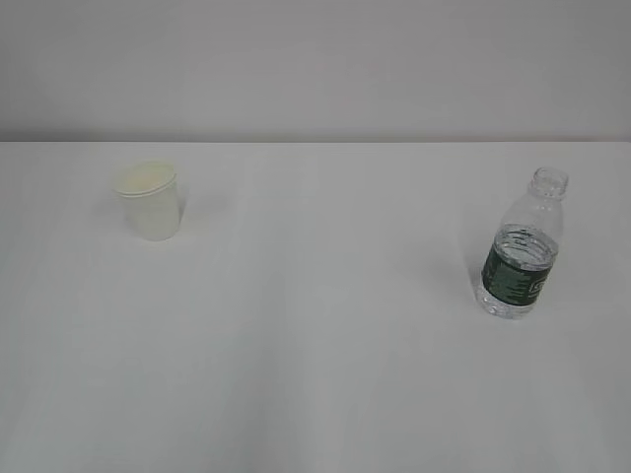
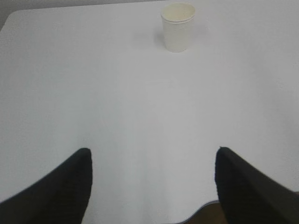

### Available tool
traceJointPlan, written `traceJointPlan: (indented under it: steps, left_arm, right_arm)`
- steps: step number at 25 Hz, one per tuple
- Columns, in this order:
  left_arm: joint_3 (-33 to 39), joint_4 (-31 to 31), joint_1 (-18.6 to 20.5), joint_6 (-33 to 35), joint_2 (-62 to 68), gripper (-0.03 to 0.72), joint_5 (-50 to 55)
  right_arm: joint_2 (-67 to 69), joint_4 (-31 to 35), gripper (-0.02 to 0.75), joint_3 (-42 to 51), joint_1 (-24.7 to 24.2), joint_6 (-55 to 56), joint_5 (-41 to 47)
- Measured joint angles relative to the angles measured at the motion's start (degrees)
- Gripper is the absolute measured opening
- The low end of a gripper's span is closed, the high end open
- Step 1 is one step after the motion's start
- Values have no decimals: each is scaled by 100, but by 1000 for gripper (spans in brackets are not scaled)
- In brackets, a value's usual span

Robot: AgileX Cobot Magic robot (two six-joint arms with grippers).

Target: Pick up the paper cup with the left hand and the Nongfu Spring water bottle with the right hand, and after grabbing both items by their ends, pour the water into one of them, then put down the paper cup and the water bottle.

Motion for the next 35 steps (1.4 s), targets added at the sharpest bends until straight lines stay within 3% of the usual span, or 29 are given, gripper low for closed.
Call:
traceJointPlan:
  steps: [35]
  left_arm:
    - [-203,-23,0,0,0,587,-44]
  right_arm:
    - [0,130,573,-234,0,0,-217]
